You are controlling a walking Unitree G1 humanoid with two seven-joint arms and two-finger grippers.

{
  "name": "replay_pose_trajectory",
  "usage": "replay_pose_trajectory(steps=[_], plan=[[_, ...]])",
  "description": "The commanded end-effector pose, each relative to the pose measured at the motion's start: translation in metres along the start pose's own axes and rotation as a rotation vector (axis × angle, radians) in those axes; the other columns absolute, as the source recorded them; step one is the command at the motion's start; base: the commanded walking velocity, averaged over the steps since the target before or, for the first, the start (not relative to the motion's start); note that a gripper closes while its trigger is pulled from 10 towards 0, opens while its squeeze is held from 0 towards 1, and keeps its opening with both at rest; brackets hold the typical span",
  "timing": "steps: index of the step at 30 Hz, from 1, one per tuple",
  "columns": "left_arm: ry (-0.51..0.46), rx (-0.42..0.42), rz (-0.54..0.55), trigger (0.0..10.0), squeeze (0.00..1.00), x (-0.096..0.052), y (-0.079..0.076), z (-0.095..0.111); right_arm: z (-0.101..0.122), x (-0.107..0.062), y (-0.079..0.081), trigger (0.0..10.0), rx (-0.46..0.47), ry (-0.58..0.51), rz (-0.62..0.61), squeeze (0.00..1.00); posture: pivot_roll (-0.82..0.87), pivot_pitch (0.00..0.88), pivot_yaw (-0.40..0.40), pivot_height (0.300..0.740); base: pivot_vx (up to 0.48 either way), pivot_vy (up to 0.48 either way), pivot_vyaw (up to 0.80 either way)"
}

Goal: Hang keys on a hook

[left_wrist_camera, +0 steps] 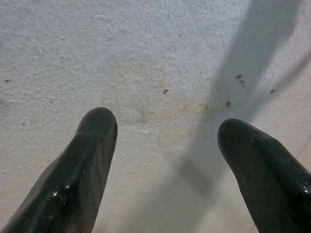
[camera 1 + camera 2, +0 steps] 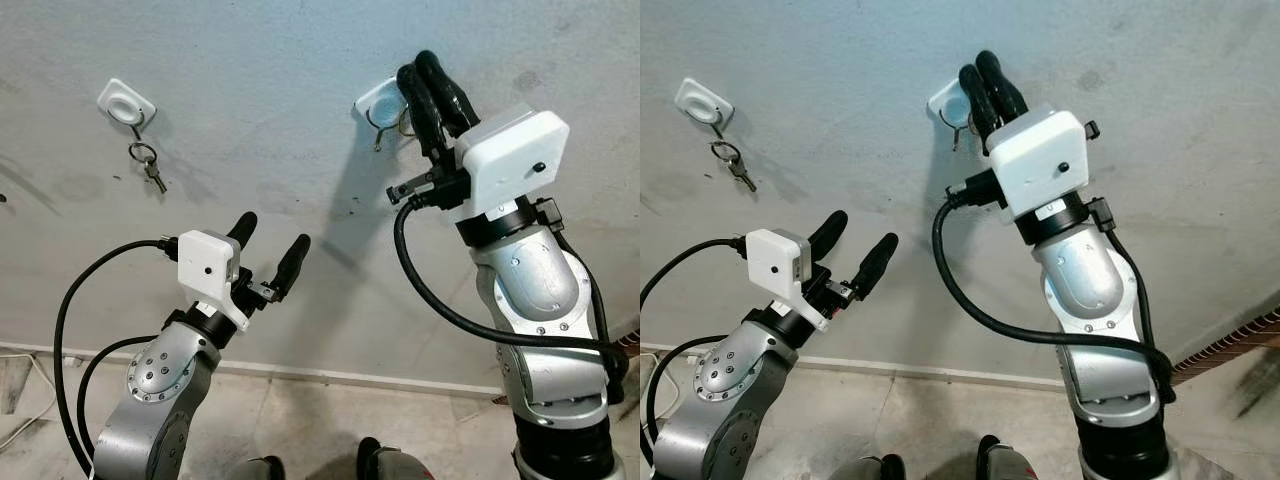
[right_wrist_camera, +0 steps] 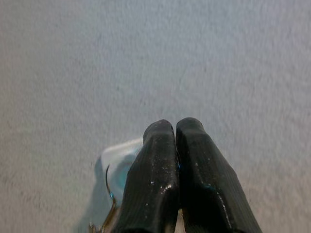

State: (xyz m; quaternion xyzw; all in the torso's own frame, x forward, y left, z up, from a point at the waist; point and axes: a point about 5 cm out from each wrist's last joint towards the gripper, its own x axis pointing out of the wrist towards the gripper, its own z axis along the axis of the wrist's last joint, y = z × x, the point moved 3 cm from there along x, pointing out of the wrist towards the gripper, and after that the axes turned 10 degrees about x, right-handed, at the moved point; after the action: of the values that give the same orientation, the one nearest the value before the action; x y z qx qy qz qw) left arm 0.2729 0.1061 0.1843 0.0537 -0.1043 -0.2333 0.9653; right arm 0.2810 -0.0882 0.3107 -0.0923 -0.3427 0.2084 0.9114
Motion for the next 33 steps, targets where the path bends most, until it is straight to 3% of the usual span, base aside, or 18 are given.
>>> replay_pose_trajectory(steps=[1, 13, 19, 33], plan=[[0.011, 0.005, -0.003, 10.0, 0.0, 0.0, 0.001, -0.003, 0.005, -0.006, 0.001, 10.0, -0.003, -0.008, 0.01, 0.0, -0.06, 0.183, 0.054, 0.74, 0.0, 0.0, 0.0], [0.009, 0.006, -0.014, 10.0, 0.0, 0.002, -0.001, -0.002, 0.0, -0.015, 0.013, 10.0, 0.037, 0.034, 0.038, 0.0, -0.06, 0.184, 0.06, 0.74, 0.0, 0.0, 0.0], [0.01, 0.008, -0.01, 10.0, 0.0, 0.001, -0.002, -0.002, -0.003, -0.013, 0.023, 10.0, 0.086, 0.038, 0.075, 0.0, -0.05, 0.184, 0.055, 0.74, 0.0, 0.0, 0.0], [0.012, 0.013, 0.008, 10.0, 0.0, -0.001, -0.001, -0.003, -0.008, -0.006, 0.027, 10.0, 0.111, 0.03, 0.076, 0.0, -0.03, 0.188, 0.048, 0.74, 0.0, 0.0, 0.0]])
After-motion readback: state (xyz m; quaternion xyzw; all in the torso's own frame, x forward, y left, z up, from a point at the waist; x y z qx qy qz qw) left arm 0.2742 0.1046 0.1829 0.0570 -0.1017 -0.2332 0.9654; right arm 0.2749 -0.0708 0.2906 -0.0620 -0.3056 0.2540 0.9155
